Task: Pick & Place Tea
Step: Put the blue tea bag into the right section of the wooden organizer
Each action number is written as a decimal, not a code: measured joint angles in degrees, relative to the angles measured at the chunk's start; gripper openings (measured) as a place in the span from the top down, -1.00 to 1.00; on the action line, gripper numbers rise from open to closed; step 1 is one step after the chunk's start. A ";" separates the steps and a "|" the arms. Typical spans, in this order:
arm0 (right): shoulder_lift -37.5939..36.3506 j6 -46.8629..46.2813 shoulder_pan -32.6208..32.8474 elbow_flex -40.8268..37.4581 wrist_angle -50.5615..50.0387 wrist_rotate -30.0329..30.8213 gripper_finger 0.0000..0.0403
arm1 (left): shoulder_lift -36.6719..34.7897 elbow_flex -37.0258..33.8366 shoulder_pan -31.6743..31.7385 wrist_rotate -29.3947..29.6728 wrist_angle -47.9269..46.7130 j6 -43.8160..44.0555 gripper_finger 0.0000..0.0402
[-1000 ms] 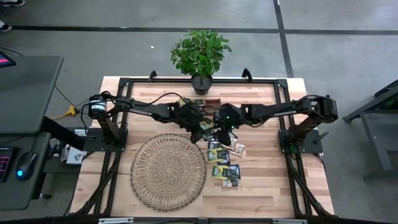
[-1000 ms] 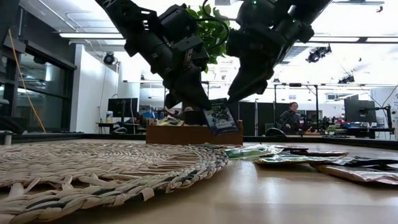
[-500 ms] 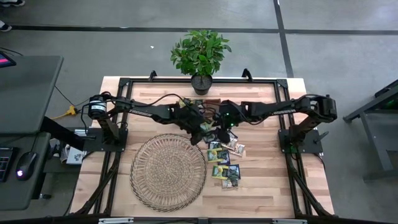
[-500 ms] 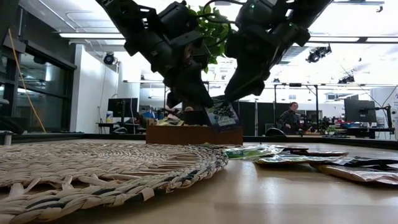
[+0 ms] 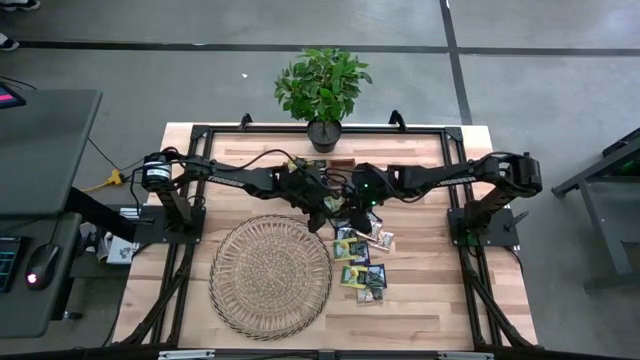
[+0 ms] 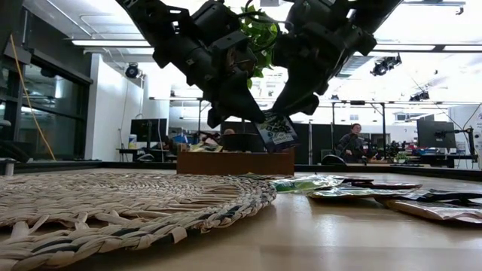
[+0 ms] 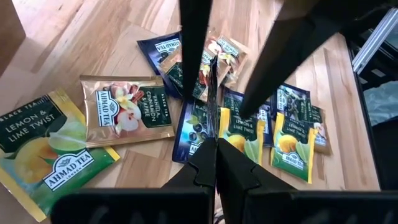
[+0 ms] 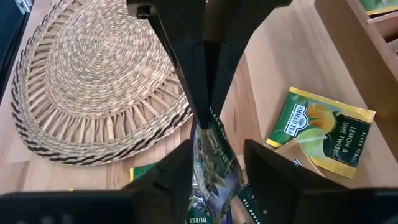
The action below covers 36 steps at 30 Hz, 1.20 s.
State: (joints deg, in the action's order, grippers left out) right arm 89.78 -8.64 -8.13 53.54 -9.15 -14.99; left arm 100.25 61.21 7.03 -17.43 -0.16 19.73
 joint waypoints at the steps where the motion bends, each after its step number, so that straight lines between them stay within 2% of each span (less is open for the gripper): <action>1: 0.00 0.11 -0.02 0.00 0.00 0.01 0.46 | 0.00 0.00 0.00 0.00 0.01 0.00 1.00; 5: 0.00 0.79 -0.10 0.00 0.00 -0.04 0.84 | 0.00 0.02 0.09 -0.01 0.00 0.00 1.00; 7: 0.00 1.54 -0.10 0.00 0.00 -0.39 0.96 | 0.00 0.02 0.09 0.00 0.02 0.00 1.00; 14: 0.00 1.79 -0.12 0.00 -0.02 -0.38 0.98 | 0.00 0.00 0.09 0.42 0.00 -1.96 0.90; 20: 0.00 1.85 -0.12 0.02 -1.52 0.22 0.99 | -0.01 0.01 0.41 0.46 -1.37 -2.92 0.54; 23: 0.00 1.70 -0.12 0.02 -3.87 2.35 1.00 | -1.10 0.02 0.92 -0.21 -6.16 -1.47 0.35; 26: 0.00 1.69 -0.12 0.02 -6.24 5.54 1.00 | -2.05 -0.39 1.27 0.49 -10.68 -1.91 0.24; 29: -0.06 2.23 -0.43 0.02 -5.98 8.36 1.00 | -4.58 -3.04 1.23 0.69 -9.67 -1.88 0.22; 32: -0.09 2.30 -1.95 0.02 -5.75 8.73 1.00 | -8.11 -7.57 1.20 2.26 -9.12 -0.23 0.21; 36: -0.41 3.53 -4.88 0.02 -5.68 8.36 1.00 | -13.45 -15.75 1.22 3.73 -2.86 4.40 0.21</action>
State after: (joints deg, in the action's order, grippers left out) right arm 89.37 -5.10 -13.01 53.56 -14.83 -6.64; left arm 86.80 45.46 8.25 -13.70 -3.02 24.13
